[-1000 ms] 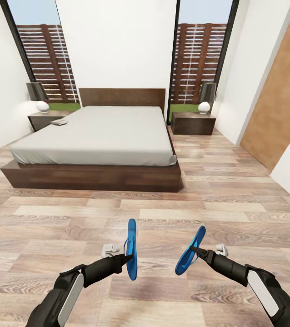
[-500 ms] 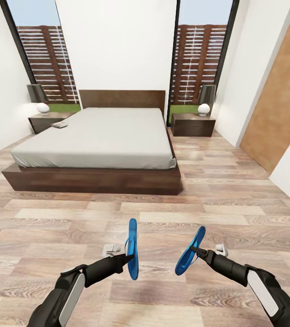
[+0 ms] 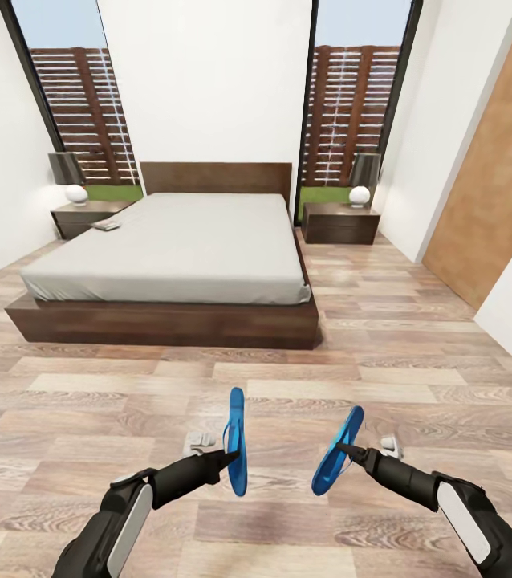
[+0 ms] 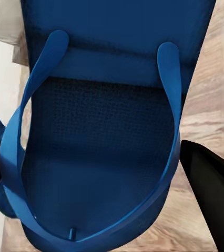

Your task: In the bedroom, move the book from the bed onto either nightstand, and place the two sandals side by side next to the bed.

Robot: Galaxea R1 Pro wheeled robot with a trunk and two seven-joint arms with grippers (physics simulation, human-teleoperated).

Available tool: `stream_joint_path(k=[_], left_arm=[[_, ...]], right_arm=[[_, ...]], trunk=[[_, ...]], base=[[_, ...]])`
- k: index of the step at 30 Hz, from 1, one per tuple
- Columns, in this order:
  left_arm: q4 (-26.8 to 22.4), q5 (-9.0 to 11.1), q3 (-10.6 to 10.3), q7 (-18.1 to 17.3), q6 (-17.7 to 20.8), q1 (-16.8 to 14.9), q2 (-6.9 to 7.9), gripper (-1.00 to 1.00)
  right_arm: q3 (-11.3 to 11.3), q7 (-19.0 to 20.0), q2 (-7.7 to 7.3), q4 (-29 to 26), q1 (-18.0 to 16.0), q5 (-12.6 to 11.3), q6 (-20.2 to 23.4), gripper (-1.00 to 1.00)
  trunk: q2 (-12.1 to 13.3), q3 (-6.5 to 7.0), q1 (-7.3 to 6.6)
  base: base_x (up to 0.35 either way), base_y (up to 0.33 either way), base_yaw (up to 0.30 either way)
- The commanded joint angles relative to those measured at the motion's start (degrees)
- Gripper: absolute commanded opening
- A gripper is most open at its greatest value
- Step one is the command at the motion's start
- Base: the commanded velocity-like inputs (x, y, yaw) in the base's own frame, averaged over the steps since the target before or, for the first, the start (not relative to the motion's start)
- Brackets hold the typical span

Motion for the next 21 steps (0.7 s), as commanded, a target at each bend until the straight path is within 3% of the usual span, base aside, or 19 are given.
stream_joint_path(k=[1, 4, 6, 8, 10, 11, 17, 18, 21], left_arm=[[0.3, 0.3, 0.0, -0.2, 0.3, 0.0, 0.01, -1.0], [0.6, 0.2, -0.7, -0.3, 0.2, 0.0, 0.26, -1.0], [0.6, 0.1, -0.8, -0.4, -0.1, -0.1, 0.51, -1.0], [0.7, 0.2, -1.0, -0.5, -0.4, 0.0, 1.9, -1.0], [0.7, 0.2, -1.0, -0.6, -0.5, 0.0, 3.03, -1.0], [0.7, 0.4, -1.0, -0.6, -0.5, 0.0, 4.27, -1.0], [2.6, 0.5, -0.9, -3.3, -1.6, 0.1, 8.56, -1.0], [4.6, 0.5, -0.8, -4.6, -3.1, 0.1, 9.7, -1.0], [10.2, 0.5, -0.6, -6.2, -7.4, 0.2, 10.92, -1.0]], right_arm=[[-0.2, 0.0, -0.07, 3.2, 0.0, 3.6, -1.4, -1.0], [-0.7, 0.4, -0.67, 8.7, 0.0, 7.9, -9.2, -1.0], [-0.7, 0.6, -1.81, 11.3, 0.0, 8.6, -11.7, -1.0], [-0.6, 0.7, -6.29, 15.6, 0.0, 8.9, -13.7, -1.0], [-0.5, 0.9, -9.48, 18.4, 0.0, 9.0, -14.3, -1.0], [-0.5, 2.2, -11.0, 19.9, 0.0, 9.1, -14.5, -1.0], [-0.6, 9.8, -13.63, 23.2, 0.1, 9.3, -15.0, -1.0], [-0.5, 10.4, -14.15, 23.5, 0.1, 9.2, -15.7, -1.0], [-0.5, 11.1, -14.55, 23.8, 0.2, 9.2, -17.4, -1.0]], trunk=[[0.4, 0.14, -0.24], [1.6, 0.68, -0.9], [2.4, 1.04, -1.34], [3.2, 1.4, -1.77], [4.0, 1.76, -2.21], [4.4, 1.94, -2.43], [6.8, 3.01, -3.75], [7.2, 3.19, -3.97], [8.4, 3.73, -4.63]], base=[[0.0, 0.0, 0.0], [0.0, 0.0, 0.0], [0.0, 0.0, 0.0], [0.0, 0.0, 0.0], [0.0, 0.0, 0.0], [0.0, 0.0, 0.0], [0.0, 0.0, 0.0], [0.0, 0.0, 0.0], [0.0, 0.0, 0.0]])
